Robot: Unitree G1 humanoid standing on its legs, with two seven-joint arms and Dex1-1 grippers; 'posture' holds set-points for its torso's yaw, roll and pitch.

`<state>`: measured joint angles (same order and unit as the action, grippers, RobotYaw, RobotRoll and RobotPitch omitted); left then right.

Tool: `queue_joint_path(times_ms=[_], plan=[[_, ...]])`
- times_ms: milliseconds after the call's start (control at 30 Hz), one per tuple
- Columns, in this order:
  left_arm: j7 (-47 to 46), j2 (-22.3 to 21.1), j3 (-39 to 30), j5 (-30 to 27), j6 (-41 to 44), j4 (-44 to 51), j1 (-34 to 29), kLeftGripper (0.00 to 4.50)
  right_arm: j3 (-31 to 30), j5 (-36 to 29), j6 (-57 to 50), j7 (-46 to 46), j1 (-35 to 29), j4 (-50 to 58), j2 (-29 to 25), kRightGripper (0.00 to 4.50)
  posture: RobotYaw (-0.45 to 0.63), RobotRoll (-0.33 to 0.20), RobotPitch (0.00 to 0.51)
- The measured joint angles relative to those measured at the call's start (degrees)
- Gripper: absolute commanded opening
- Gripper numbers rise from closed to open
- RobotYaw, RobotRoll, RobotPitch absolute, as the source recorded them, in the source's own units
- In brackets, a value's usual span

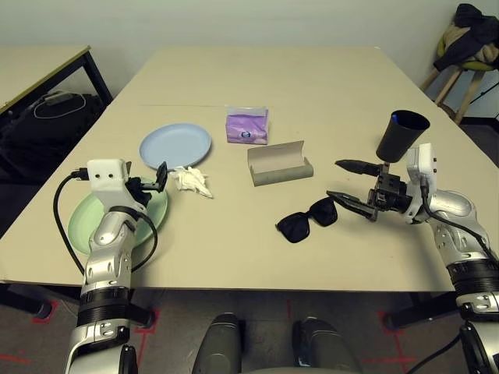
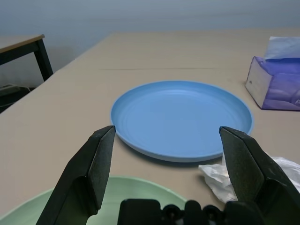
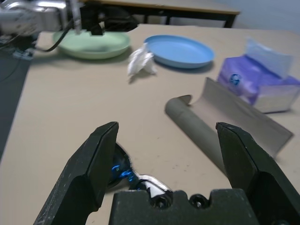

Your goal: Organize and tidy the items on the table.

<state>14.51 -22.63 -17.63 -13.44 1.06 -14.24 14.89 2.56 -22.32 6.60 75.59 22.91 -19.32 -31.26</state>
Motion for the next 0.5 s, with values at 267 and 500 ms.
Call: queue_joint_path(times_ms=[267,500], plan=[[0.08,-0.02,-0.03,-0.02,0.50,0.55,-0.22,4.48,-2.29,2.50,6.95,3.87,1.11,-3.64,0.06,4.50,0.21,0.000,0.047],[0.88,-0.81,0.02,-0.01,2.24,3.24,-1.64,4.48,-2.38,3.06,9.20,4.52,2.71,-5.60,0.40,4.50,0.23,0.000,0.050]])
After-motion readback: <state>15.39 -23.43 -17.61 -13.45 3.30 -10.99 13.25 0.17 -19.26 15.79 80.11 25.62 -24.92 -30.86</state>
